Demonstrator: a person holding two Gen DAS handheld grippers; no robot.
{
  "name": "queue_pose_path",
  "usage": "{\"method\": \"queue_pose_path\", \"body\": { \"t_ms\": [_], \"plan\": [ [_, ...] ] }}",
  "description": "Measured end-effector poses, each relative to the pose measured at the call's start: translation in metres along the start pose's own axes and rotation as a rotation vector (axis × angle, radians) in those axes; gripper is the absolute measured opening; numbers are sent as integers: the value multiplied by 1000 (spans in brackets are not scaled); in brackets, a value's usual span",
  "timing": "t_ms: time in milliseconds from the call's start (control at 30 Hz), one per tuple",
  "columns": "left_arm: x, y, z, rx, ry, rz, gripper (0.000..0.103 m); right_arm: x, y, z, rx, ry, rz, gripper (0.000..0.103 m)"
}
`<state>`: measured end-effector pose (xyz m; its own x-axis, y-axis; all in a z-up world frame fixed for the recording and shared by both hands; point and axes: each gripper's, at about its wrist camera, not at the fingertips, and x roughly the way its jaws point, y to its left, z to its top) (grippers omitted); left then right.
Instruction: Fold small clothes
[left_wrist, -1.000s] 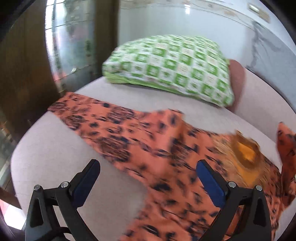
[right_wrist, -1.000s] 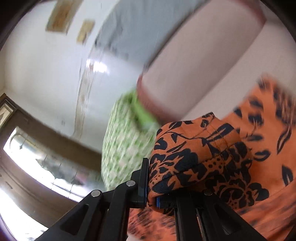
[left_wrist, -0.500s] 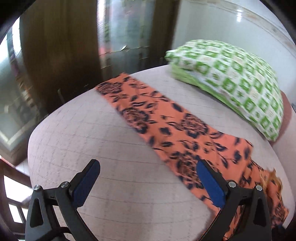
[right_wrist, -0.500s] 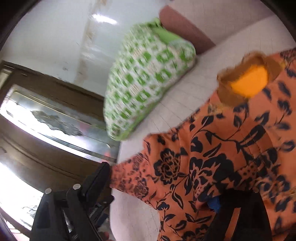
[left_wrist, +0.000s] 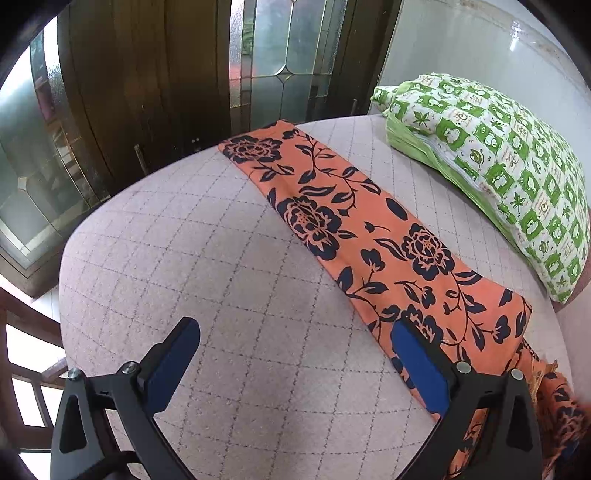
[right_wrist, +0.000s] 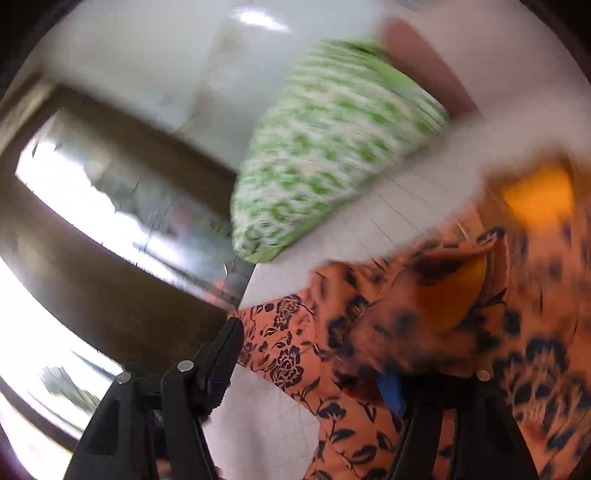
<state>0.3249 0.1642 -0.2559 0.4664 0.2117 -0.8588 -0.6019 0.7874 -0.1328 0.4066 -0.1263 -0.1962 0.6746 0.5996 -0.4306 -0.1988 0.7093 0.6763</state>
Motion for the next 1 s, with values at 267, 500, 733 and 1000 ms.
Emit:
{"method": "queue_pose_path", "body": {
  "t_ms": [267, 500, 733, 1000],
  "plan": [
    [1, -1, 1, 0, 21, -8, 103, 7, 21, -5, -330, 183, -236, 72],
    [-1, -13, -4, 55, 17, -8, 103, -67, -67, -3, -73, 23, -398, 72],
    [16, -6, 3, 24, 72, -8, 103, -92, -185, -29, 173, 72, -623, 15],
    [56, 35, 38, -151, 107, -82, 95, -116, -164, -50, 150, 29, -622, 14]
  ]
}}
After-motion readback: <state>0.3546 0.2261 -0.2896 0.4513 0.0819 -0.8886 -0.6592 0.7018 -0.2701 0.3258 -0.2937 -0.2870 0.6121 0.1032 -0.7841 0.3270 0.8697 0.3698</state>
